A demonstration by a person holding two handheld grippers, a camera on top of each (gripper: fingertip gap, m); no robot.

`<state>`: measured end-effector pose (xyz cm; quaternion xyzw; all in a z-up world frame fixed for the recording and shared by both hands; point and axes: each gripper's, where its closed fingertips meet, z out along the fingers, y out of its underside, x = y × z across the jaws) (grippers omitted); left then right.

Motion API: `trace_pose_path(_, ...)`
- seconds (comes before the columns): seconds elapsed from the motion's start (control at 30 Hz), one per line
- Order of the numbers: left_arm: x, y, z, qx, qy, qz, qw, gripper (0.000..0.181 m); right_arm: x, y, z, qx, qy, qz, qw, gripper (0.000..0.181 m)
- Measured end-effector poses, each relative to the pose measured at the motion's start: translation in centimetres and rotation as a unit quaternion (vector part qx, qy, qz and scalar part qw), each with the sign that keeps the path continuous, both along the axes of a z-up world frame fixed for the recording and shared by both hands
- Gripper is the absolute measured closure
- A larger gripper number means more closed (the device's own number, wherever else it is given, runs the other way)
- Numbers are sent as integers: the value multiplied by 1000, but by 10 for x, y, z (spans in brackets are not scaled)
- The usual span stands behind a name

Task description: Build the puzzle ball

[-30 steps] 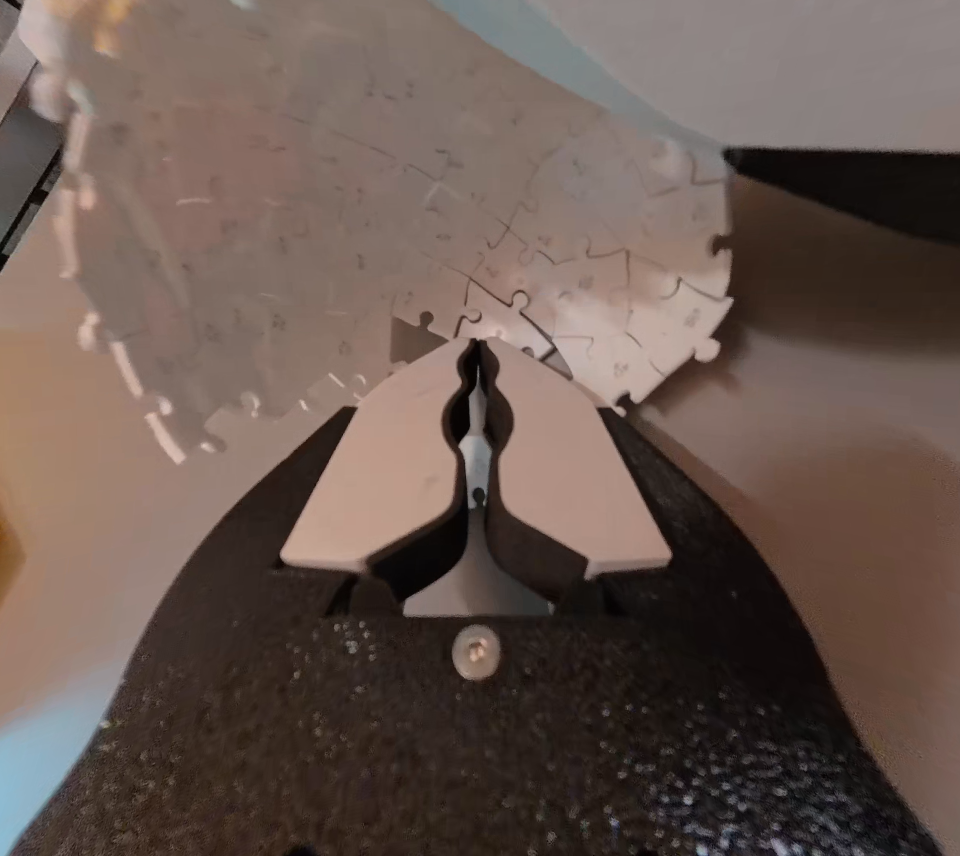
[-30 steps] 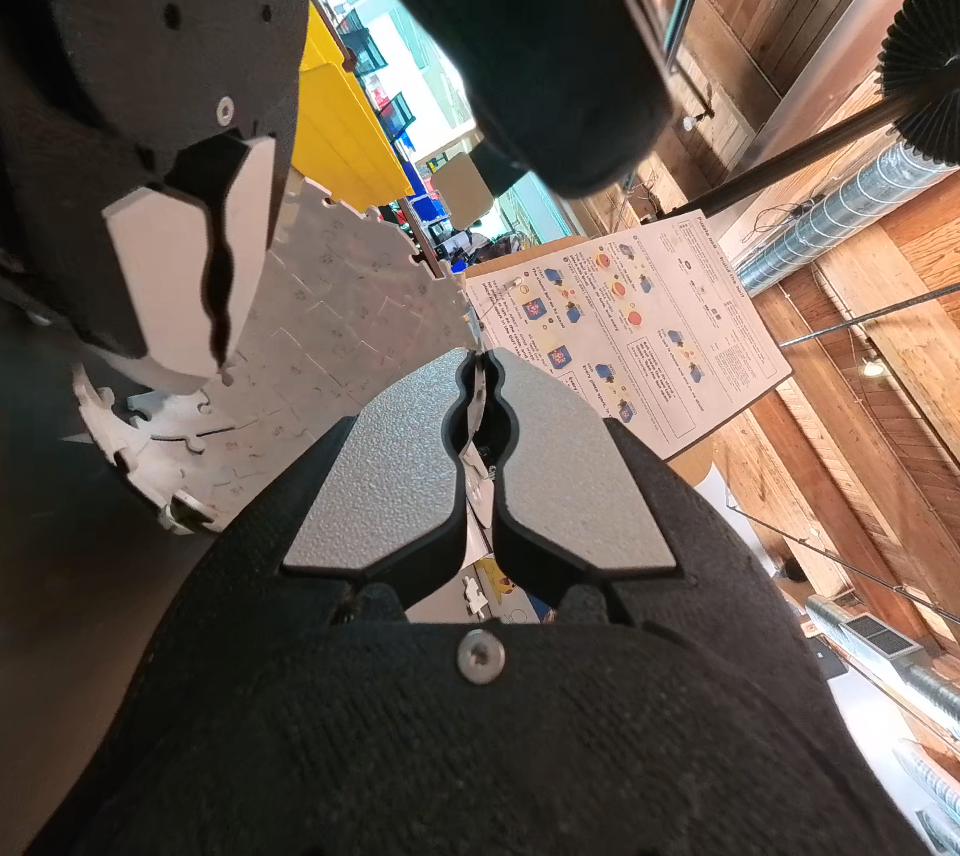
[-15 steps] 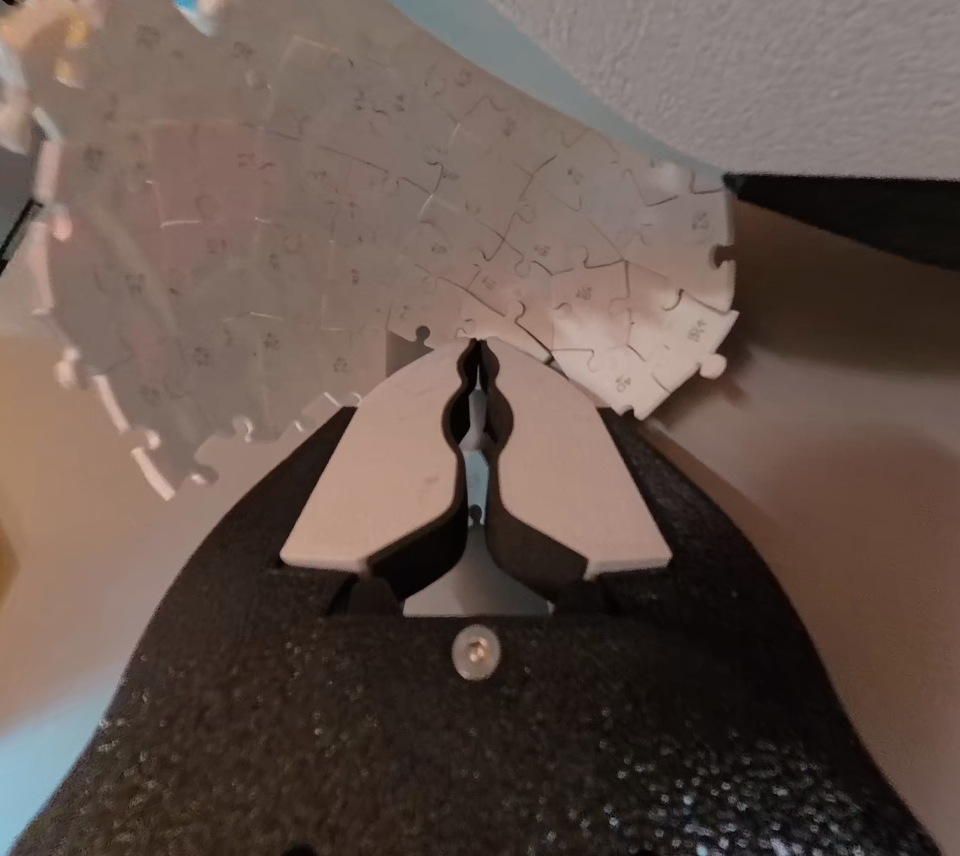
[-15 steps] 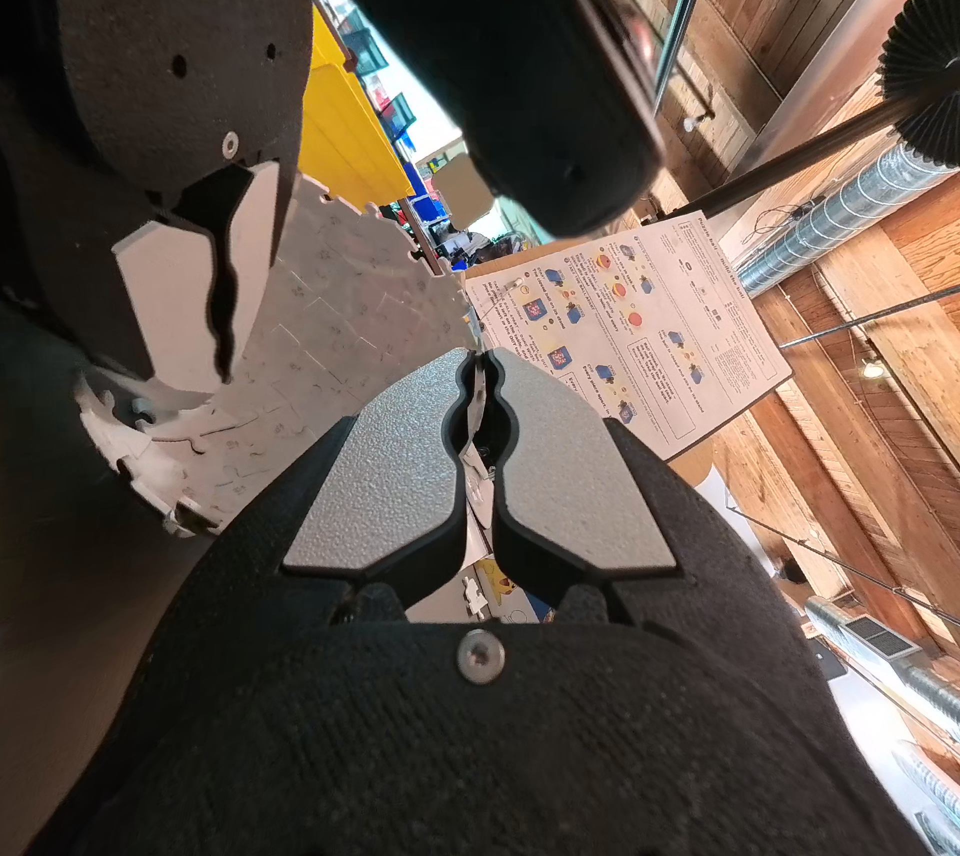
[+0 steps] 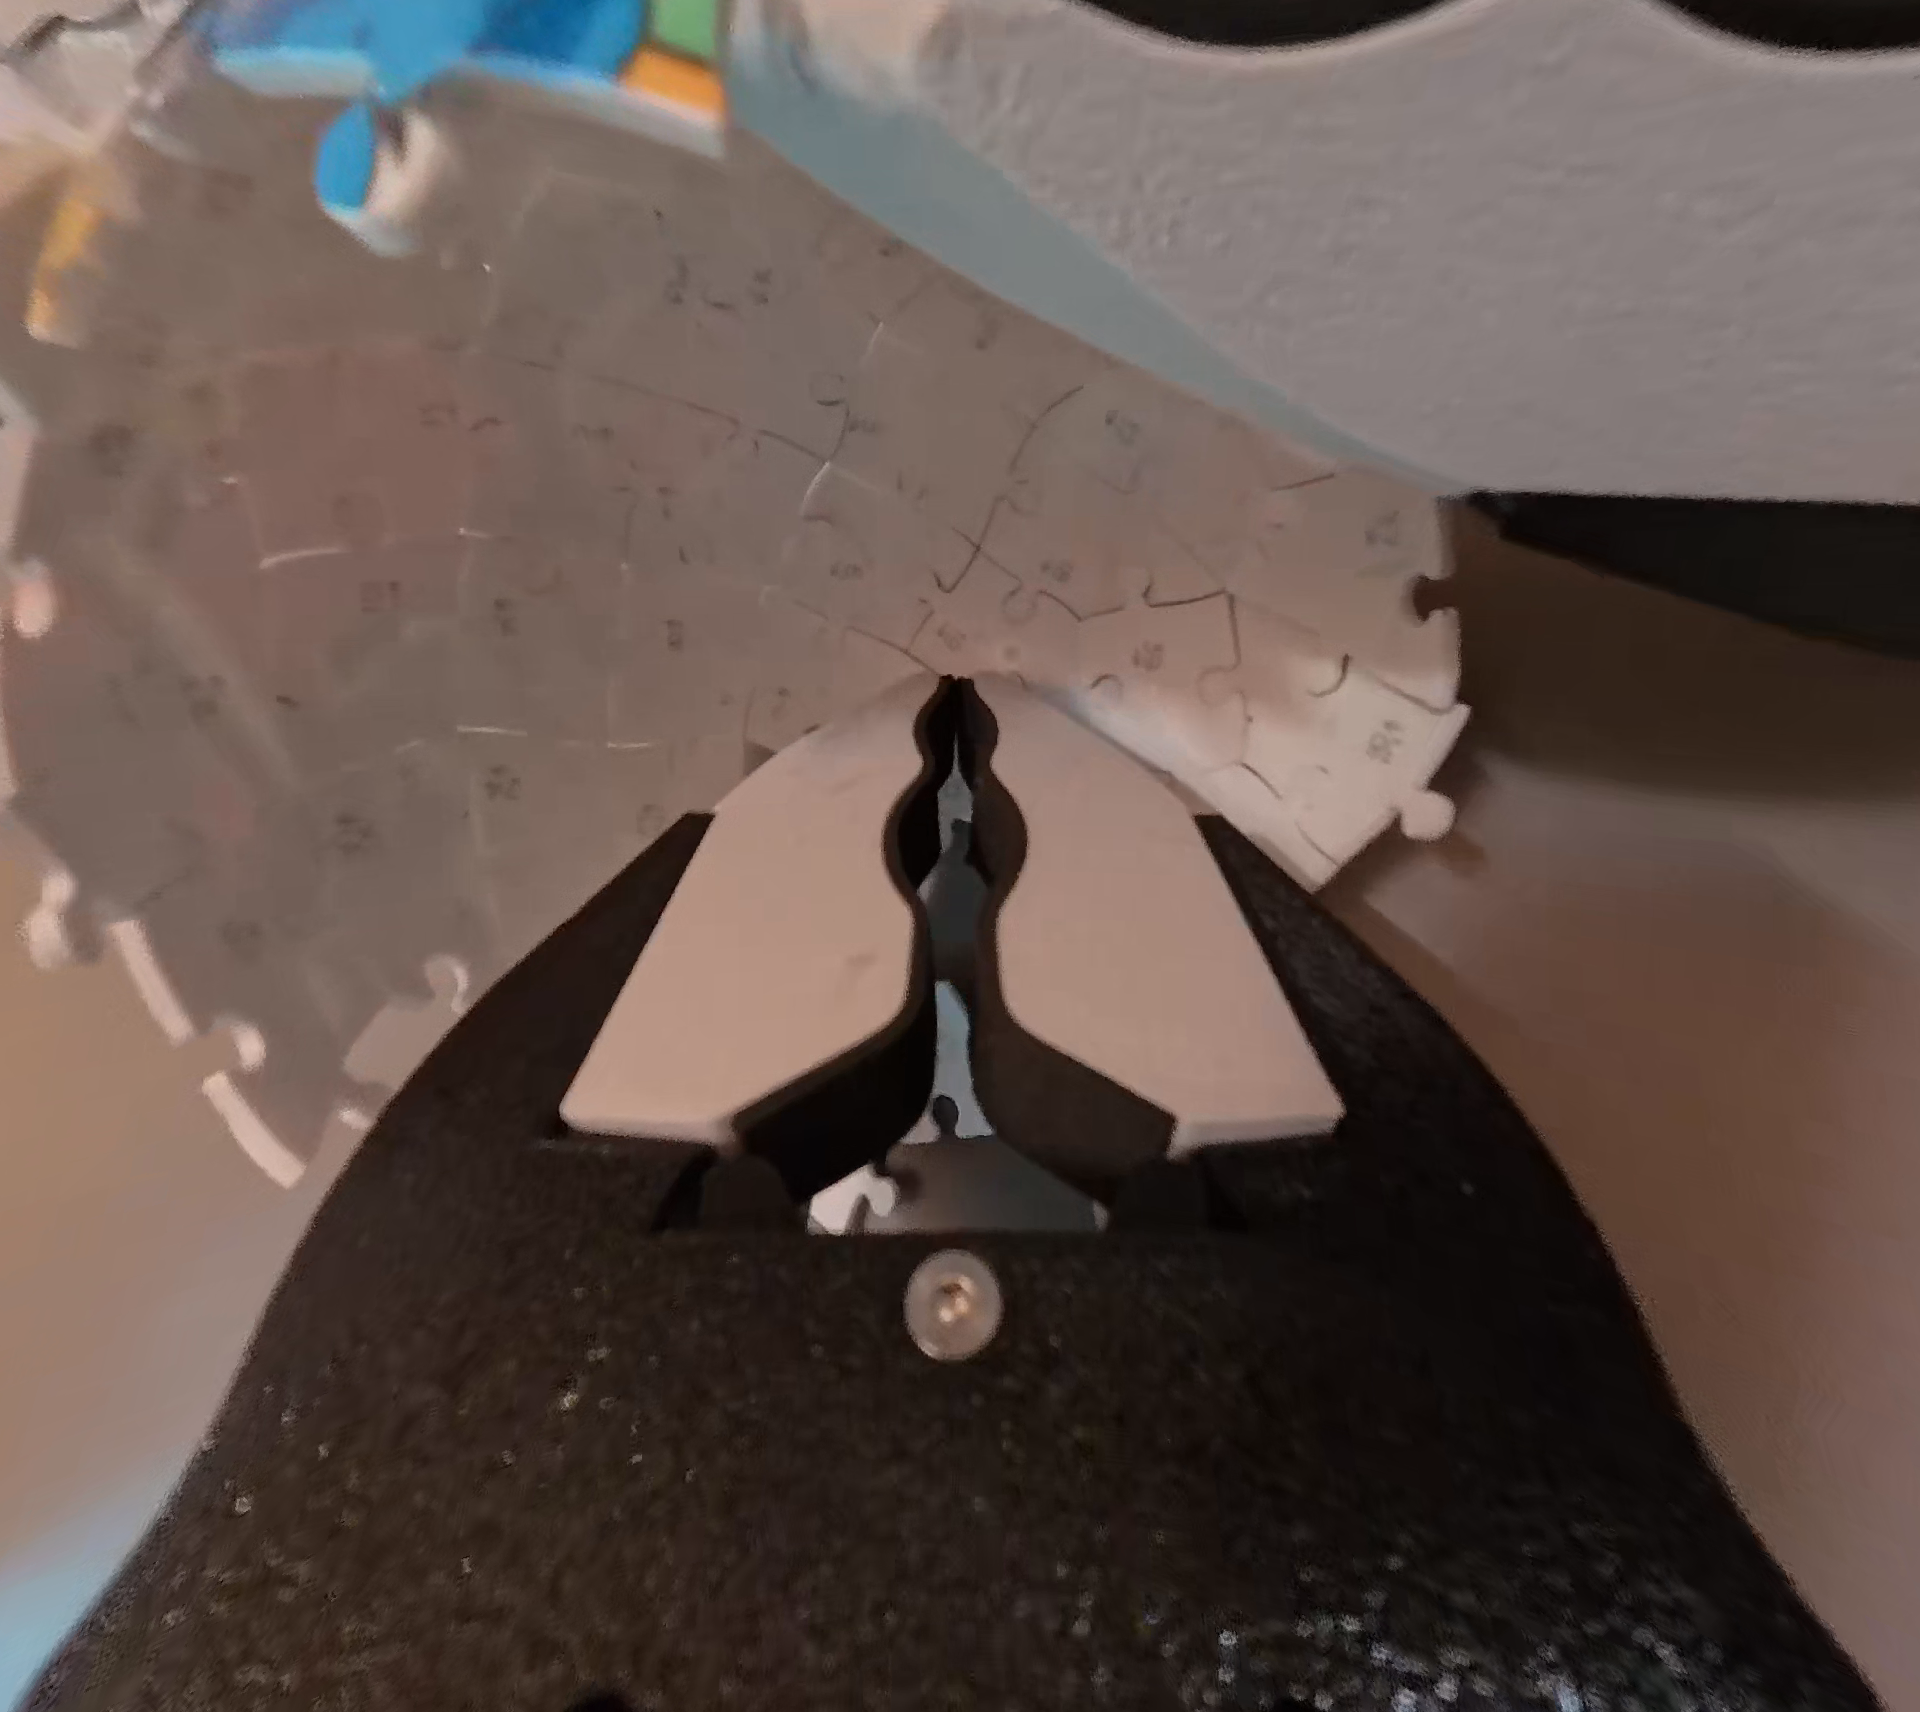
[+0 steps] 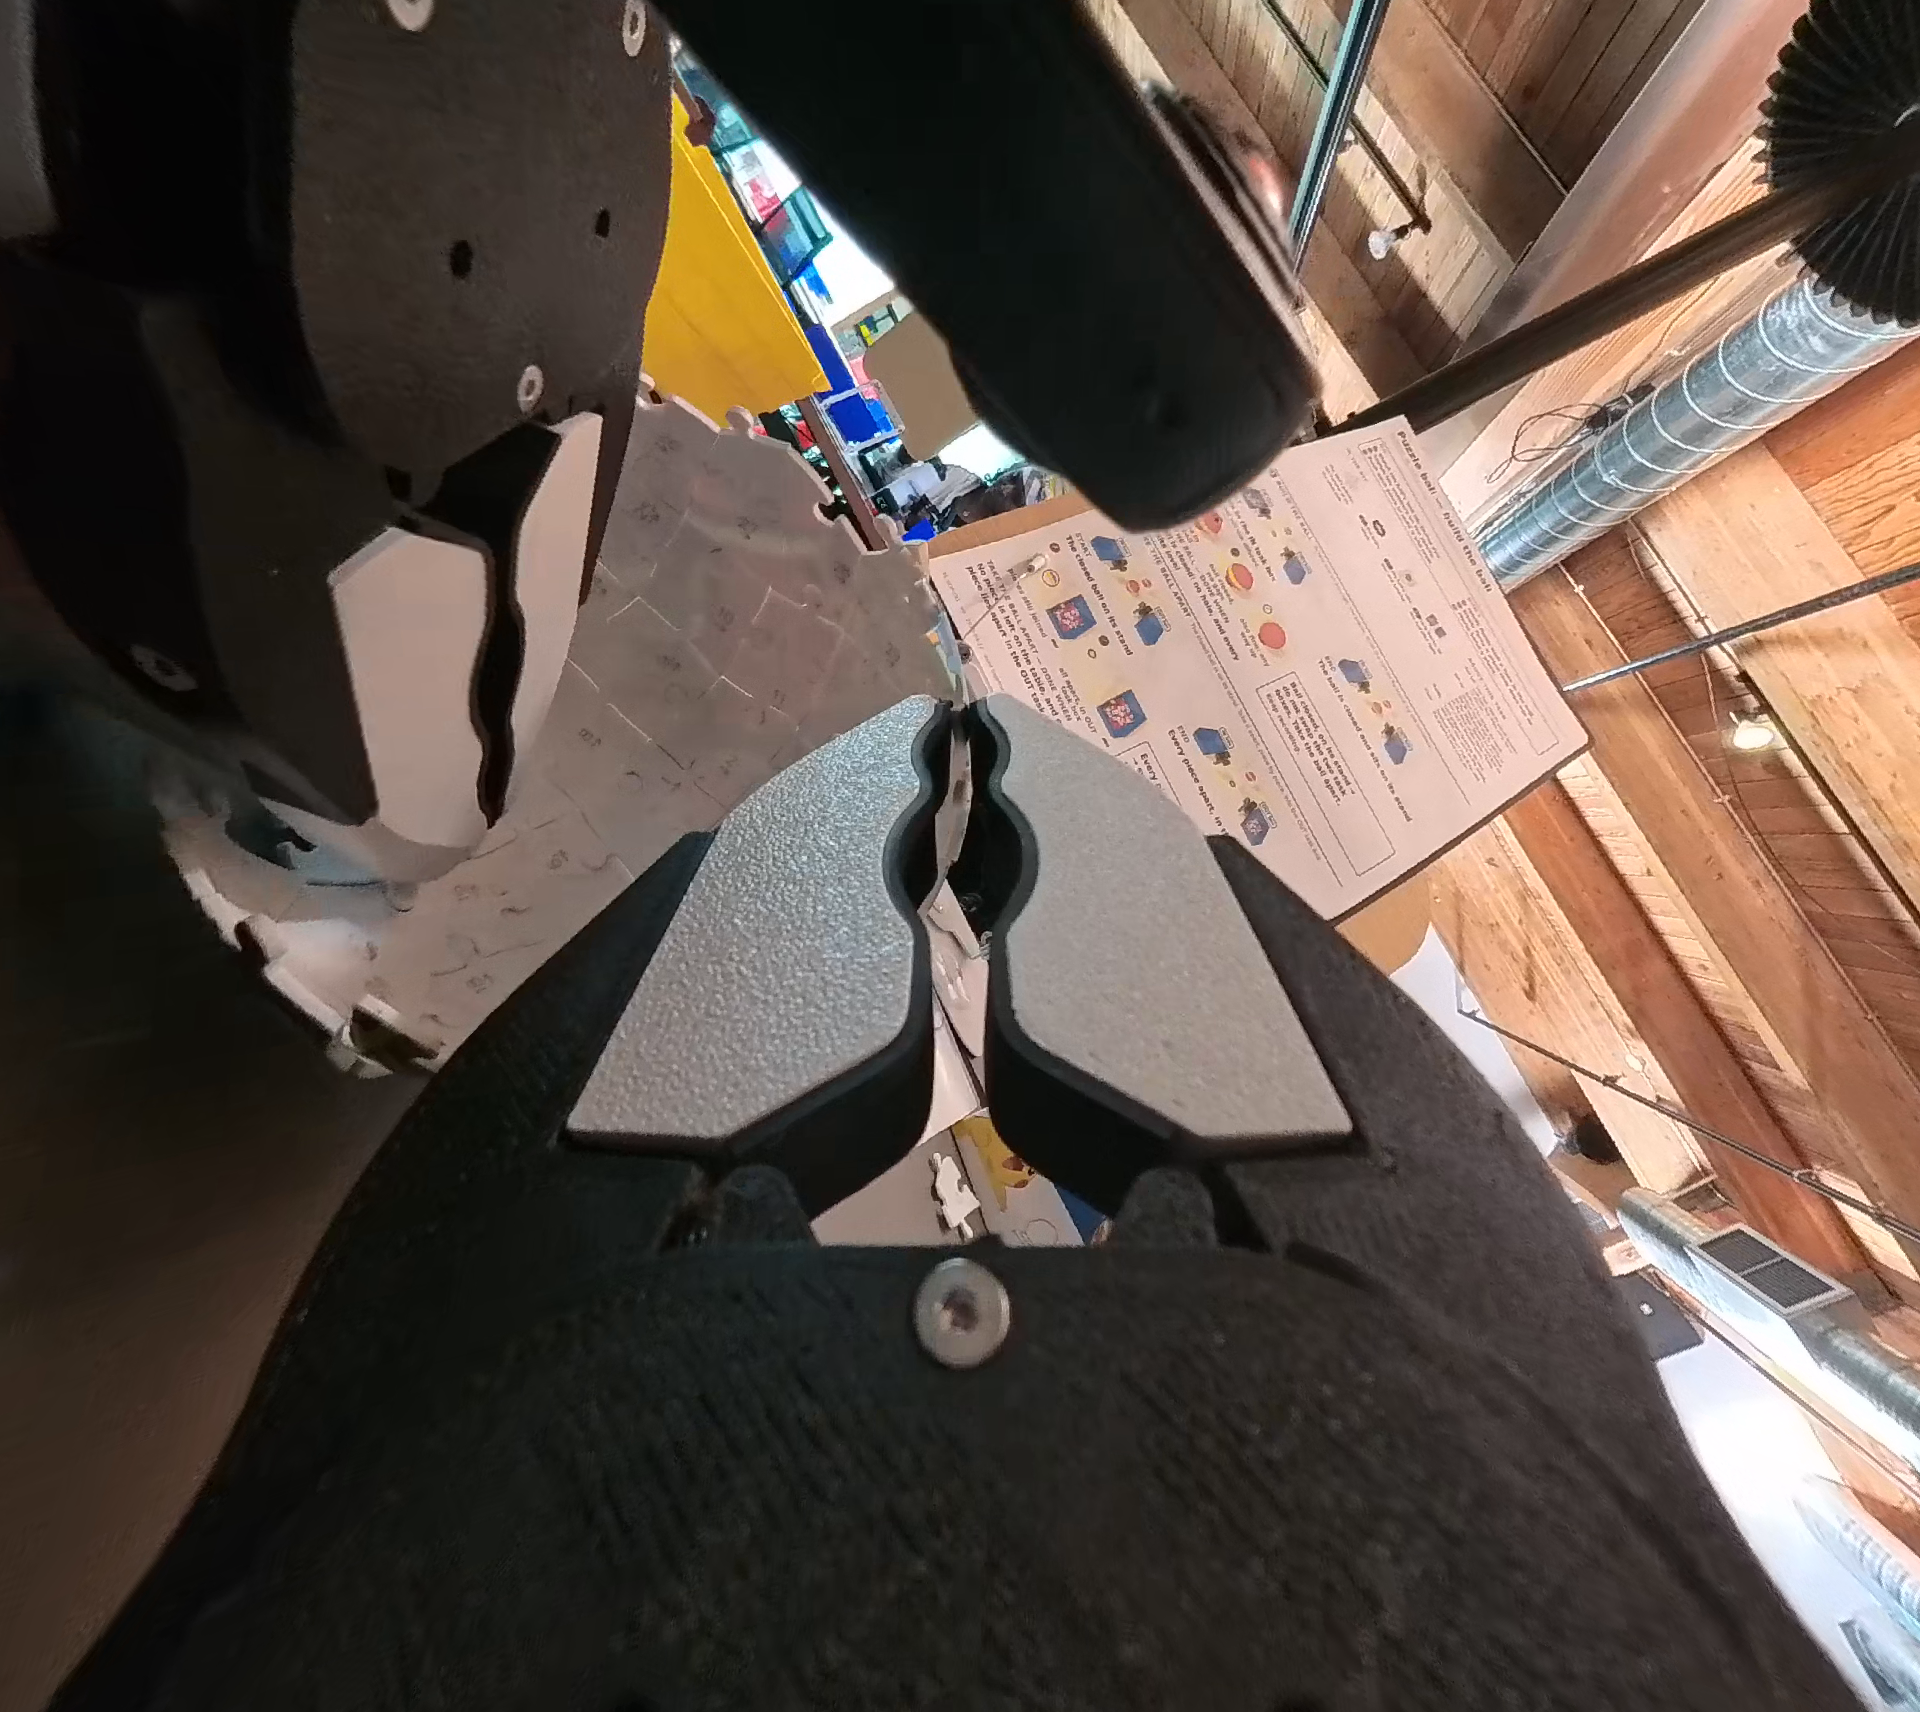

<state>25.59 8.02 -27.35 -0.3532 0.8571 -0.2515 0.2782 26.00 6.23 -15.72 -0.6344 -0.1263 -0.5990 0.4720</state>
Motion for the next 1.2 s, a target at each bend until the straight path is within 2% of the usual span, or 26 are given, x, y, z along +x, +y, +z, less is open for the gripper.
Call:
trace_pose_path(0.33, 2, 0, 0, 11, -1, 4, 1000, 181, 0, 0, 0, -2, -2, -1, 1000, 178)
trace_pose_path(0.47, 1, 12, 22, -32, -42, 38, 998, 181, -1, 1, 0, -4, -4, -1, 1000, 178)
trace_pose_path(0.53, -3, 18, 26, -27, -44, 43, 998, 181, 0, 1, 0, -3, -3, -1, 1000, 178)
trace_pose_path(0.67, -7, 21, 15, 13, -24, 27, 999, 181, 0, 1, 0, -4, -5, 0, 1000, 178)
trace_pose_path(0.87, 2, 15, 1, 8, 2, 35, 999, 181, -1, 1, 0, -5, -6, -1, 1000, 178)
trace_pose_path(1.03, 3, 15, 0, 7, 15, 52, 998, 181, 0, 1, 0, -3, -3, -1, 1000, 178)
trace_pose_path(1.2, 3, 15, 0, 58, 1, 47, 997, 181, 1, 1, 0, -4, -2, -3, 1000, 178)
